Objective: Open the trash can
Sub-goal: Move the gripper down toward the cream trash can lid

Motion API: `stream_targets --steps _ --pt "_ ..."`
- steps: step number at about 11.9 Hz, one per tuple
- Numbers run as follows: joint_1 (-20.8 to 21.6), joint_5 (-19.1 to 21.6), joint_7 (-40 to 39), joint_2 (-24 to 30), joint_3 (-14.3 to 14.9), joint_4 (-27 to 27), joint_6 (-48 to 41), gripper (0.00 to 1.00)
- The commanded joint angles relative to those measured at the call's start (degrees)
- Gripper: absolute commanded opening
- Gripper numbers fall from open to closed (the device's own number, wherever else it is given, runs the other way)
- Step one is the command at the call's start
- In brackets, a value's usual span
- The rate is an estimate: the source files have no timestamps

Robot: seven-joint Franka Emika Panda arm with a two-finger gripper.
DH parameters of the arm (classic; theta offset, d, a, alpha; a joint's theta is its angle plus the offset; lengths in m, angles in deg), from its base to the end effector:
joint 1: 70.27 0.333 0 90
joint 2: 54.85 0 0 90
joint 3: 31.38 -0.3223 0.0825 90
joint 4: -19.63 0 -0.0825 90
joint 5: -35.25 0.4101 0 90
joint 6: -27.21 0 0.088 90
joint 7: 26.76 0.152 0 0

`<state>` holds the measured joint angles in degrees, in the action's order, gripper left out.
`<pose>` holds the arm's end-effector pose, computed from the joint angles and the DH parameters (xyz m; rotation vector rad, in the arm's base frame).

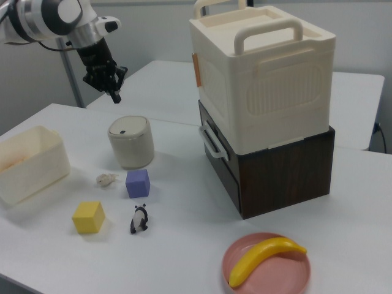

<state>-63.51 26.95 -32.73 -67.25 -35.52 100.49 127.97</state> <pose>0.6633 0.1036 0.5513 2.9759 0.4641 0.2063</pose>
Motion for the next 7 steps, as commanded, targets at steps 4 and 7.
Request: stream_targets --steps 4,7 --pt "0.27 10.66 -8.7 -6.49 0.45 1.14 14.44 0.0" --pt "0.54 12.69 -9.05 -7.46 0.28 1.93 15.69 0.0"
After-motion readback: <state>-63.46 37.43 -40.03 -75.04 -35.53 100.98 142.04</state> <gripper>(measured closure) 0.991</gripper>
